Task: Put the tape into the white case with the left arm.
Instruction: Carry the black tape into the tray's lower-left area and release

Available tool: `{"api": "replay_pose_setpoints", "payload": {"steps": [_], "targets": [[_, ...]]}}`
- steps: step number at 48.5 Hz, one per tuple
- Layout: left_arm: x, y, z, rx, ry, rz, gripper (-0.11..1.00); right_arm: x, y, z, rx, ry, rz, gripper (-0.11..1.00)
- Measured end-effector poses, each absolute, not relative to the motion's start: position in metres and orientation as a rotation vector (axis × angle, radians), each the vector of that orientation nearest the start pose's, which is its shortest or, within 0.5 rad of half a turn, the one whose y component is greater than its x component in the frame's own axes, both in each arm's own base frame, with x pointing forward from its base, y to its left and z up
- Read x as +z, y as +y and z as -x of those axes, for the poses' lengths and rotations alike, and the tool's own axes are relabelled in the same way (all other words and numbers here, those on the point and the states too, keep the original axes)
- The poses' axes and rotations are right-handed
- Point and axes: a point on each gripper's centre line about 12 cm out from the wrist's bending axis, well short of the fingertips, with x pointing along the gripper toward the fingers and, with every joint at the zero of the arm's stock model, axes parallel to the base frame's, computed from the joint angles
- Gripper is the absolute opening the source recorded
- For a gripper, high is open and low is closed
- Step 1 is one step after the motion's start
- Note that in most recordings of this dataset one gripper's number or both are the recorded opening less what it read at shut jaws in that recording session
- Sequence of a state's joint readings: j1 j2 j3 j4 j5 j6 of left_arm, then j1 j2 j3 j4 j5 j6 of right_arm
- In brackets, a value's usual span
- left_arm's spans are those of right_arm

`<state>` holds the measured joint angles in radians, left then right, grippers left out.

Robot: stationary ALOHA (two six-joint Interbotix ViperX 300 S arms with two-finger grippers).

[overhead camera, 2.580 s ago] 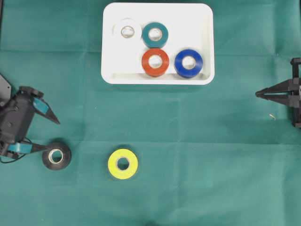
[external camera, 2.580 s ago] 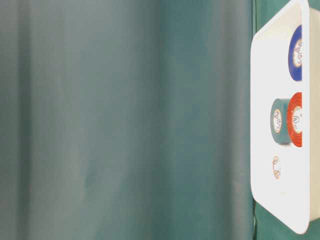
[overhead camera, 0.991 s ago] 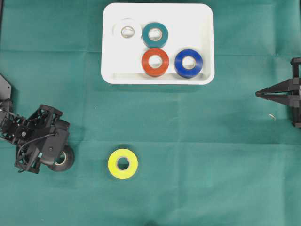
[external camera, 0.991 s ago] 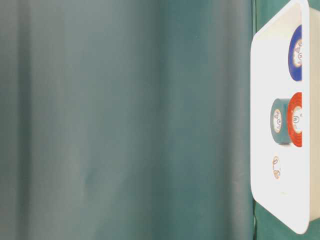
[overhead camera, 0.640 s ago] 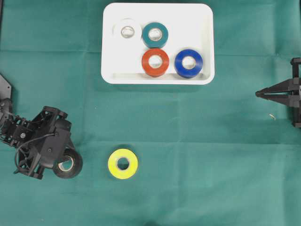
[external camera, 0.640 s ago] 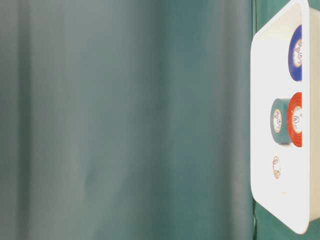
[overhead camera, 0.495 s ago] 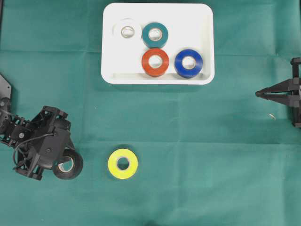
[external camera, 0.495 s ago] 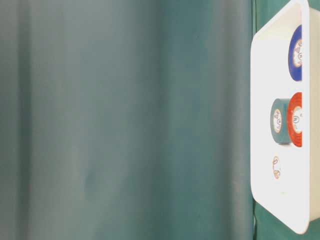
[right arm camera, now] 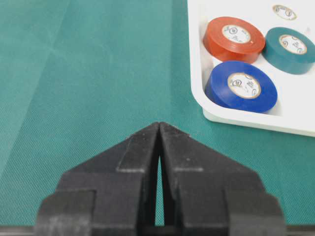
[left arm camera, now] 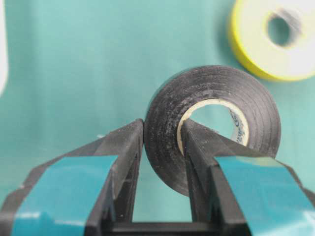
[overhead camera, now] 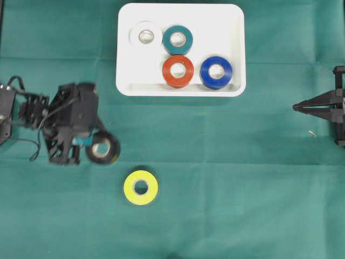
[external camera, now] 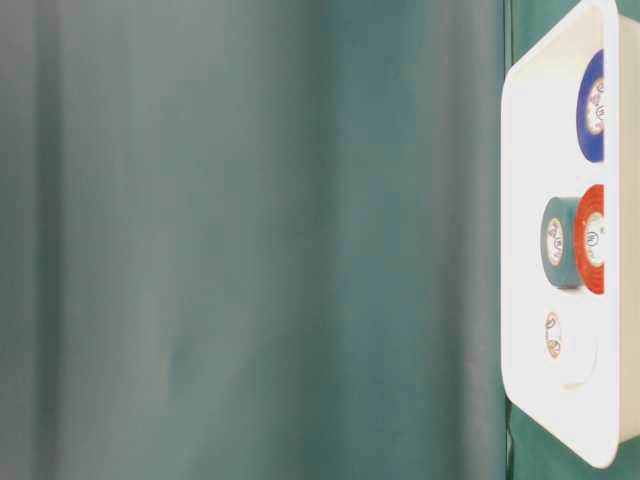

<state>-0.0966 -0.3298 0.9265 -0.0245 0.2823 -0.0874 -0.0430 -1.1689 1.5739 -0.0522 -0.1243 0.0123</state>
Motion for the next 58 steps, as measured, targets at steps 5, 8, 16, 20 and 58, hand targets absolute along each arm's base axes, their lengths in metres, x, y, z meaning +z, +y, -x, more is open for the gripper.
{"api": "replay_pose_setpoints", "payload": {"steps": [5, 8, 16, 20, 58], "targets": [[0.173, -0.008, -0.291, 0.011, 0.875, 0.081, 0.22, 0.148, -0.005, -0.136, -0.031, 0.283, 0.032, -0.09], [0.174, 0.001, -0.297, 0.037, 0.874, 0.083, 0.22, 0.148, -0.005, -0.136, -0.031, 0.283, 0.032, -0.09], [0.177, 0.024, -0.318, 0.079, 0.865, 0.062, 0.22, 0.148, -0.005, -0.136, -0.031, 0.281, 0.032, -0.09], [0.177, 0.035, -0.328, 0.093, 0.866, 0.043, 0.22, 0.148, -0.005, -0.136, -0.03, 0.283, 0.034, -0.09], [0.153, 0.134, -0.353, 0.228, 0.94, -0.038, 0.22, 0.148, -0.005, -0.136, -0.031, 0.285, 0.032, -0.09]]}}
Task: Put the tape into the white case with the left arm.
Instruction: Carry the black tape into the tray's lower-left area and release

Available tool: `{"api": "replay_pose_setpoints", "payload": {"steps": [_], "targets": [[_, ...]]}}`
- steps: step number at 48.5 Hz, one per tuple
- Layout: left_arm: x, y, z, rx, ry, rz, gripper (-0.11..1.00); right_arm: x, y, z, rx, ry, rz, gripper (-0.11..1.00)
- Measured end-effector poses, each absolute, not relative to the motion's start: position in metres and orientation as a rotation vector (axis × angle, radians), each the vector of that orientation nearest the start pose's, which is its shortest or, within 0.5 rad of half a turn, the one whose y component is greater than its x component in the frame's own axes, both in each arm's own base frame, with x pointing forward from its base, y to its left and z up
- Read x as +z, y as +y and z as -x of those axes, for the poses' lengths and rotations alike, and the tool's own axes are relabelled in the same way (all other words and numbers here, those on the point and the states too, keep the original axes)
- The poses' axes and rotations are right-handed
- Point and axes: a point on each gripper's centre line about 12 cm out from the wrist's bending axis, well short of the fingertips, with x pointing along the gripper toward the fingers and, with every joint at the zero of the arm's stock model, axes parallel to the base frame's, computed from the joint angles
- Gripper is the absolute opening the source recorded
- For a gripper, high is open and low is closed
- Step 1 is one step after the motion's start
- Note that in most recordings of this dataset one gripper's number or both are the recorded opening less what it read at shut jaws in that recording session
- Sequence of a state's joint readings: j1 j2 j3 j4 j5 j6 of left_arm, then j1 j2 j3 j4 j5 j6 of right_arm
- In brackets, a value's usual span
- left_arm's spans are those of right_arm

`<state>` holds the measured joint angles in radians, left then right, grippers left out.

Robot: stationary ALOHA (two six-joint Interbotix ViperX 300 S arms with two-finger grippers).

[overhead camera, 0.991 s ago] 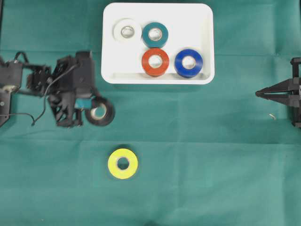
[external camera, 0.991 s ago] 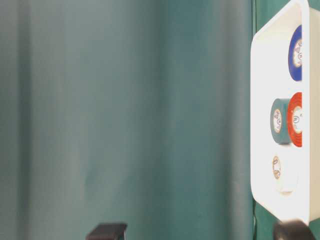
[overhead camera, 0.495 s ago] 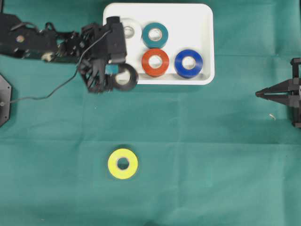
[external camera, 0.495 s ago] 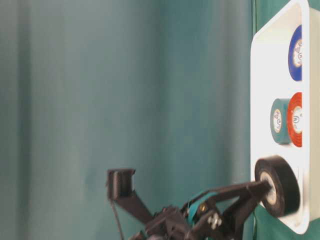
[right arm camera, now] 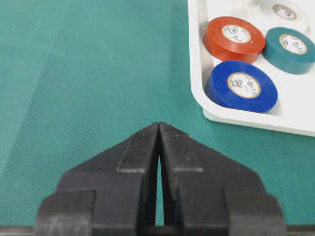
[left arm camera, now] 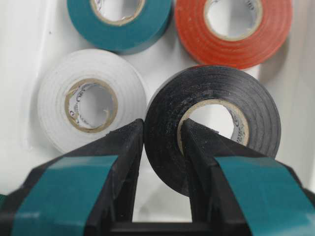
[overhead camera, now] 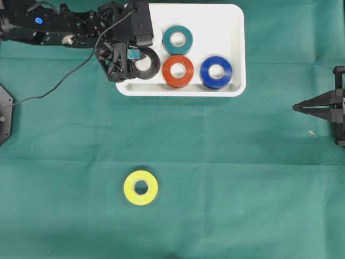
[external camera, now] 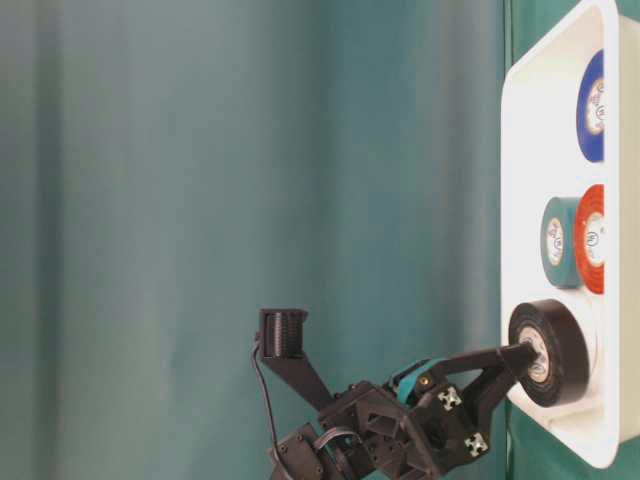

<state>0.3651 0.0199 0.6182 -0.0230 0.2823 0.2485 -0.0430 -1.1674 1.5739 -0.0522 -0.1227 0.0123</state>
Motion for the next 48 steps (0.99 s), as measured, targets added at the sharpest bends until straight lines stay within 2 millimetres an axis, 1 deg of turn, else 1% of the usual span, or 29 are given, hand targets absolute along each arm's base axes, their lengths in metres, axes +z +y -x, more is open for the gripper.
{"api": "replay_pose_setpoints", "payload": {"steps": [30, 32, 39, 41, 42, 43, 46, 48], "targets": [[0.1525, 0.1349, -0.355, 0.231, 0.928, -0.039, 0.24, 0.1482, -0.0051, -0.1364, -0.031, 0.281, 0.032, -0.09], [0.1526, 0.135, -0.3551, 0.231, 0.926, -0.041, 0.32, 0.148, -0.0051, -0.1365, -0.031, 0.283, 0.032, -0.09], [0.1528, 0.1349, -0.3548, 0.232, 0.925, -0.04, 0.74, 0.148, -0.0051, -0.1365, -0.031, 0.283, 0.032, -0.09], [0.1522, 0.1349, -0.3549, 0.231, 0.926, -0.041, 0.85, 0.148, -0.0051, -0.1365, -0.031, 0.283, 0.032, -0.09], [0.1522, 0.1349, -0.3549, 0.231, 0.926, -0.039, 0.88, 0.1482, -0.0051, -0.1364, -0.031, 0.281, 0.032, -0.09], [0.1517, 0.1347, -0.3545, 0.231, 0.928, -0.039, 0.88, 0.148, -0.0051, -0.1365, -0.031, 0.283, 0.032, -0.09], [0.1513, 0.1346, -0.3541, 0.231, 0.929, -0.039, 0.84, 0.1481, -0.0051, -0.1364, -0.031, 0.283, 0.032, -0.09], [0.1508, 0.1344, -0.3537, 0.231, 0.931, -0.038, 0.84, 0.1482, -0.0051, -0.1364, -0.031, 0.281, 0.032, -0.09]]}}
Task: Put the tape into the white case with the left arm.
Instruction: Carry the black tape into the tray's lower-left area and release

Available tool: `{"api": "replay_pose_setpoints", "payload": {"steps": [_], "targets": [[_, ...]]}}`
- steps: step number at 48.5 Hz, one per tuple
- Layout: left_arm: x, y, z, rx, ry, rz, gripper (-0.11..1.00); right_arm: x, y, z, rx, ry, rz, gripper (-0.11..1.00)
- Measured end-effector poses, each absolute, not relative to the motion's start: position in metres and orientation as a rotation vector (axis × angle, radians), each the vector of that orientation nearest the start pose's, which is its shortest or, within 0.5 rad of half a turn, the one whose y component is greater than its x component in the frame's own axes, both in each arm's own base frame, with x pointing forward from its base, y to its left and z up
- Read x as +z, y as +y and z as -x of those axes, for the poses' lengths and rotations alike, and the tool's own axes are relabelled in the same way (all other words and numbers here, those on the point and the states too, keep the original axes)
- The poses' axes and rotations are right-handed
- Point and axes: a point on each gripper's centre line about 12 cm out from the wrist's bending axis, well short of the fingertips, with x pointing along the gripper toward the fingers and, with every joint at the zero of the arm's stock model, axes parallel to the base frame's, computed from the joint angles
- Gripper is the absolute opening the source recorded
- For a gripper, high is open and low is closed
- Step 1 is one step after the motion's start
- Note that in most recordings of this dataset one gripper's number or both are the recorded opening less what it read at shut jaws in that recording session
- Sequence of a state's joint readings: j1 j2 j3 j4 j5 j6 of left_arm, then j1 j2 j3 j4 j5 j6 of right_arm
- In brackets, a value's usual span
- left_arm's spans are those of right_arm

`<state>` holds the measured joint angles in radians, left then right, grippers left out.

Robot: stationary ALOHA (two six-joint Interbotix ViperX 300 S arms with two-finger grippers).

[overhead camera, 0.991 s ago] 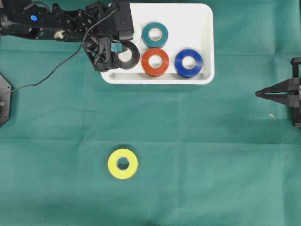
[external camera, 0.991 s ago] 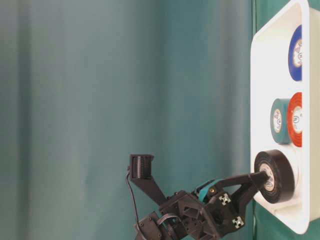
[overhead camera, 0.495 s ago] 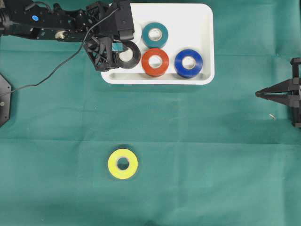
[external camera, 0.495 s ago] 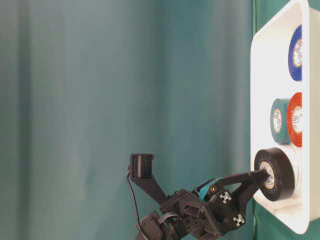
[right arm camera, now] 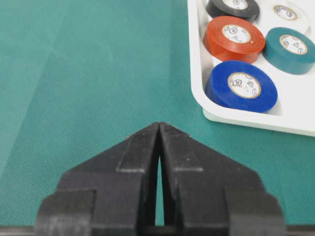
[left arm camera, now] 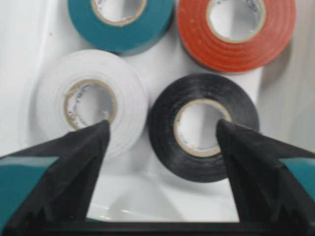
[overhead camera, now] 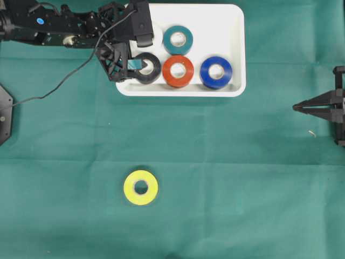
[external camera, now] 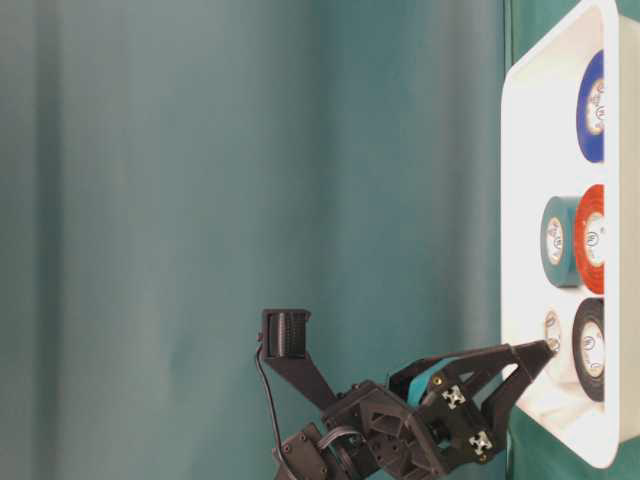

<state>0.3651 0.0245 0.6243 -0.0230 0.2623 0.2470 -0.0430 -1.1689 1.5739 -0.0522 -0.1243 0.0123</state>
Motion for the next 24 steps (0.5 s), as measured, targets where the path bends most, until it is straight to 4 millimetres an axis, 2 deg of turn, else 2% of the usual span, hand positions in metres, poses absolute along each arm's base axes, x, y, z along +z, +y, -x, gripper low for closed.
{"api": "replay_pose_setpoints", "payload": {"steps": [18, 24], "targets": [[0.15, 0.132, -0.35, 0.229, 0.936, -0.035, 0.83, 0.148, -0.005, -0.136, -0.031, 0.283, 0.032, -0.09], [0.156, 0.118, -0.343, 0.205, 0.924, -0.048, 0.82, 0.148, -0.005, -0.136, -0.031, 0.281, 0.032, -0.09]]}}
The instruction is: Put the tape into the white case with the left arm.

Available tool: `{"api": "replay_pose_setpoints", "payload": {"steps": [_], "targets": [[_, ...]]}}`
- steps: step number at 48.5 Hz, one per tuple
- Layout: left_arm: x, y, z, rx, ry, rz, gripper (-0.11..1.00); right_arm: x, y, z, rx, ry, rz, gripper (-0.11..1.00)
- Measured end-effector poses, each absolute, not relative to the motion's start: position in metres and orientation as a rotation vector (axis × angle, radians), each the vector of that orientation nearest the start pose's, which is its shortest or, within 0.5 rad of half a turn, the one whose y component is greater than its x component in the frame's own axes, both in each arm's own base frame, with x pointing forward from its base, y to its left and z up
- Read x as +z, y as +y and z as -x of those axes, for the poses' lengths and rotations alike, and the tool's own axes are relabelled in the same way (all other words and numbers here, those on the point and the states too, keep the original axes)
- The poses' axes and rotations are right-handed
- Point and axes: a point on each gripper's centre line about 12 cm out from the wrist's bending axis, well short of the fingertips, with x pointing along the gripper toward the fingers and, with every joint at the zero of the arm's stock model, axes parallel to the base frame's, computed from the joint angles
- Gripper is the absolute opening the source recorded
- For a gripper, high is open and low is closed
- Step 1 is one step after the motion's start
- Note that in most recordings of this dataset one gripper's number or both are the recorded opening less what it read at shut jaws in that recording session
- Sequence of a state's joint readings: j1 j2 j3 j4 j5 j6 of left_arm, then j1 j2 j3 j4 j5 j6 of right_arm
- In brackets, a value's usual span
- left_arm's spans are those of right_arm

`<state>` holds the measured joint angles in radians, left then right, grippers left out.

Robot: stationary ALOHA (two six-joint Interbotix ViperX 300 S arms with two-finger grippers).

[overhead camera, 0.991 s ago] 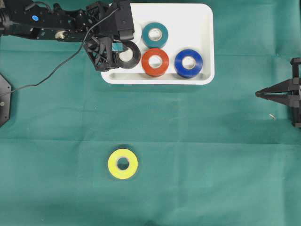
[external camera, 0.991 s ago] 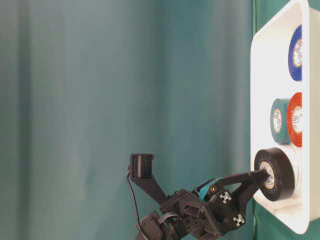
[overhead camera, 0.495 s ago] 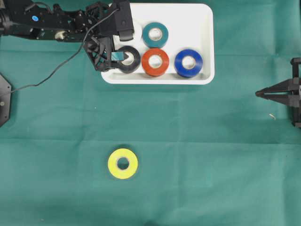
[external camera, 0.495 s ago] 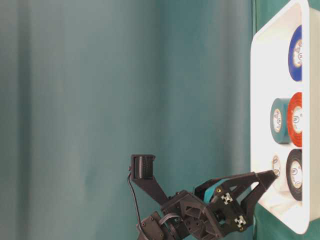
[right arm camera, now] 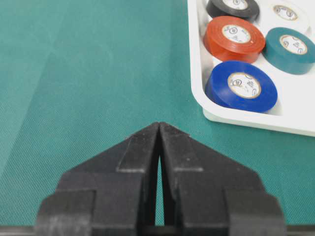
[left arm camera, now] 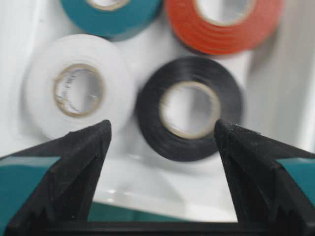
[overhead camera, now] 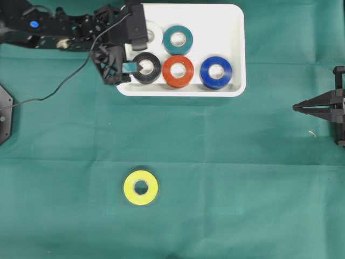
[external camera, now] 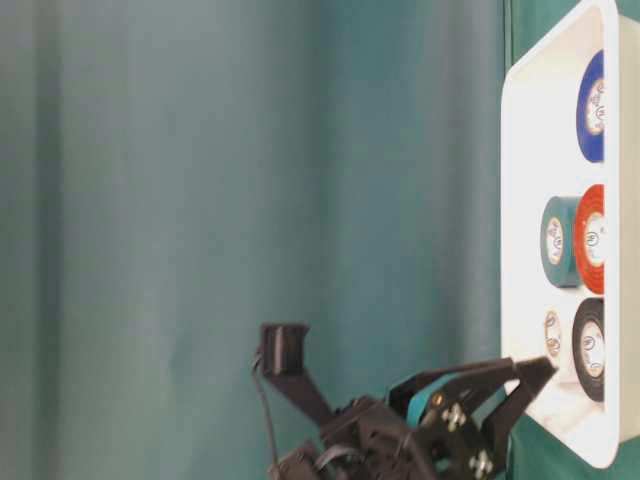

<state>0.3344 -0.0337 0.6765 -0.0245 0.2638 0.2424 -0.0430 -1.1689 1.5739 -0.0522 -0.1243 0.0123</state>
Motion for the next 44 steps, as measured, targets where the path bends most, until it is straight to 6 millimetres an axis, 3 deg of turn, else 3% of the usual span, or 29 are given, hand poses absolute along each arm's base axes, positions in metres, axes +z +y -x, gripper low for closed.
{"api": "replay_pose_setpoints", "payload": {"steps": [20, 44], "targets": [[0.178, 0.04, -0.308, 0.059, 0.854, -0.07, 0.82, 0.148, -0.005, -0.136, -0.031, 0.281, 0.032, -0.09], [0.181, -0.003, -0.272, -0.055, 0.821, -0.092, 0.82, 0.148, -0.005, -0.136, -0.032, 0.283, 0.032, -0.09]]}}
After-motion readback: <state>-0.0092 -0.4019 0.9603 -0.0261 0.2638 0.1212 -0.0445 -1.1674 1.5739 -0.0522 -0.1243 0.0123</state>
